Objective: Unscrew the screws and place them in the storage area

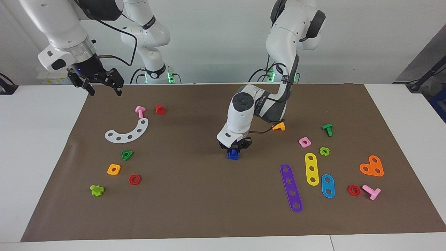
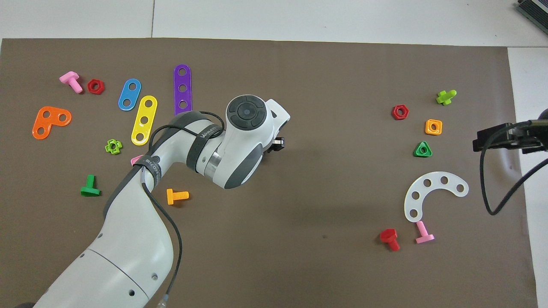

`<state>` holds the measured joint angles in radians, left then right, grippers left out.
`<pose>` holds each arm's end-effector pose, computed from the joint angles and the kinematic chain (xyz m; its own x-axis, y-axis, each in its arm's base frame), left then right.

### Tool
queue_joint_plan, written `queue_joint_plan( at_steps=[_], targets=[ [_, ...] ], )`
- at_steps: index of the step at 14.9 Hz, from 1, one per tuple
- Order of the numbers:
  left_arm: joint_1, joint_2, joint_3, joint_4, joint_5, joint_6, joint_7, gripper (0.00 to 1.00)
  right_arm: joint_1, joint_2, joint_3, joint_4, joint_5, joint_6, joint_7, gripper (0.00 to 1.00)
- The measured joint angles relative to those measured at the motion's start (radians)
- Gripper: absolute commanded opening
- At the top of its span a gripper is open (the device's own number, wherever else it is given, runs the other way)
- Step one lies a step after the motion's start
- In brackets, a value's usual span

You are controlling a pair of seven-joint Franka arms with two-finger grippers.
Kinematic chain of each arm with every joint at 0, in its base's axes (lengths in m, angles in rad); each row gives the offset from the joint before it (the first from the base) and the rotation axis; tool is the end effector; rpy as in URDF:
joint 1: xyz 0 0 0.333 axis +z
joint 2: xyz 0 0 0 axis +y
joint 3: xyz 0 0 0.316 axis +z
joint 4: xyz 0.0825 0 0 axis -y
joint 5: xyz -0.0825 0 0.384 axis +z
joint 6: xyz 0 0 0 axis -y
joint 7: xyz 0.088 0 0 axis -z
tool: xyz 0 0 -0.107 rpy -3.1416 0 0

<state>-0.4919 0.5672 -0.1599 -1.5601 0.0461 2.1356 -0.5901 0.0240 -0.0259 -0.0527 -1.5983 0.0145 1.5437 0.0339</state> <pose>0.5657 -0.4089 0.3201 0.9981 -0.0610 -0.0128 -0.0604 -0.9971 0.0472 0.5431 -0.0144 0.6234 0.9976 -0.0621 -0.0292 -0.0625 -0.9979 -0.0149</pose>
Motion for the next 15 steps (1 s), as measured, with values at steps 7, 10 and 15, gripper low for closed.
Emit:
queue_joint_plan(
  at_steps=[7, 10, 15],
  targets=[
    [0.001, -0.001, 0.005, 0.095, 0.0, -0.108, -0.008, 0.44, 0.0, 0.0, 0.0, 0.0, 0.0, 0.0, 0.0, 1.0],
    [0.009, -0.002, 0.011, 0.142, -0.001, -0.161, -0.01, 0.44, 0.0, 0.0, 0.0, 0.0, 0.0, 0.0, 0.0, 1.0],
    [0.118, -0.002, 0.02, 0.156, -0.001, -0.175, 0.064, 0.43, 0.0, 0.0, 0.0, 0.0, 0.0, 0.0, 0.0, 1.0]
  ],
)
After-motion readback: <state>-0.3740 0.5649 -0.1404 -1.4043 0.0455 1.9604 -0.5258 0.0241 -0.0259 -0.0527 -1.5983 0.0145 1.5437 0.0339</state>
